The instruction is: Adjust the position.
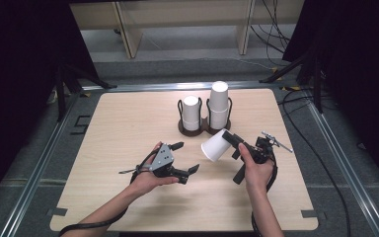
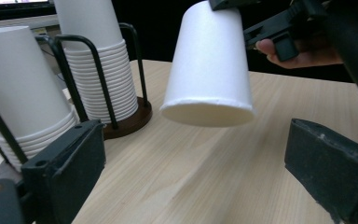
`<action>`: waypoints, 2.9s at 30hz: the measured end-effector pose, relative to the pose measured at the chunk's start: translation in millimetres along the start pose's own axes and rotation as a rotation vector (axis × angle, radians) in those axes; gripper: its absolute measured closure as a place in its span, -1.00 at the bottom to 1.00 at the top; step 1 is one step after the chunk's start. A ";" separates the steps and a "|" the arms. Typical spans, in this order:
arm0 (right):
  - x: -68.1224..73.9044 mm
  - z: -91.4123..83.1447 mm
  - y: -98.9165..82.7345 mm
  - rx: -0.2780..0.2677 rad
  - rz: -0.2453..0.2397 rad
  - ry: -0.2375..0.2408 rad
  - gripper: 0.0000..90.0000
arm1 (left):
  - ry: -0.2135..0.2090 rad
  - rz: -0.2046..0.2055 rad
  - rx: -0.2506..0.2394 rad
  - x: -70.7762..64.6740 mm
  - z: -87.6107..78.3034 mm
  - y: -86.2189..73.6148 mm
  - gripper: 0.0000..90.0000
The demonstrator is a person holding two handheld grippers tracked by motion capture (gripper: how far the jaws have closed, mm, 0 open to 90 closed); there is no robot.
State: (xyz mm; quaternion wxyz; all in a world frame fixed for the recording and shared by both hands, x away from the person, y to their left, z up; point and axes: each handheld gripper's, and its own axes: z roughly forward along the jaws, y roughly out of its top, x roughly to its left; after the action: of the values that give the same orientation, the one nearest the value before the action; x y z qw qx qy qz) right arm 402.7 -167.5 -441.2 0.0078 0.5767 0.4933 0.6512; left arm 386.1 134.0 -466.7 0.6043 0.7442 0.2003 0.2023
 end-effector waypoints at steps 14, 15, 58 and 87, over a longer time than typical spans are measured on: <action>-2.7 9.0 1.0 0.011 0.025 -0.001 -0.18 | -0.055 0.055 -0.003 2.3 28.4 4.0 -0.92; -2.0 9.6 0.9 0.011 0.027 -0.006 -0.18 | -0.061 0.070 0.004 3.9 30.5 4.7 -0.92; 1.1 15.3 3.3 -0.007 0.086 -0.006 -0.18 | -0.046 0.086 -0.025 11.8 69.5 -3.6 -0.65; 4.7 16.6 2.4 -0.007 -0.009 0.010 -0.25 | -0.051 0.079 -0.011 17.2 63.7 2.8 -0.32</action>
State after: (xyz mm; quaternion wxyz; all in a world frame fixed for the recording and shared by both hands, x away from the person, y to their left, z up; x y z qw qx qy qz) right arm 415.1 -155.5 -438.7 0.0106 0.5712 0.4935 0.6558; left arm 435.2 90.6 -474.9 0.6048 0.7531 0.1543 0.2080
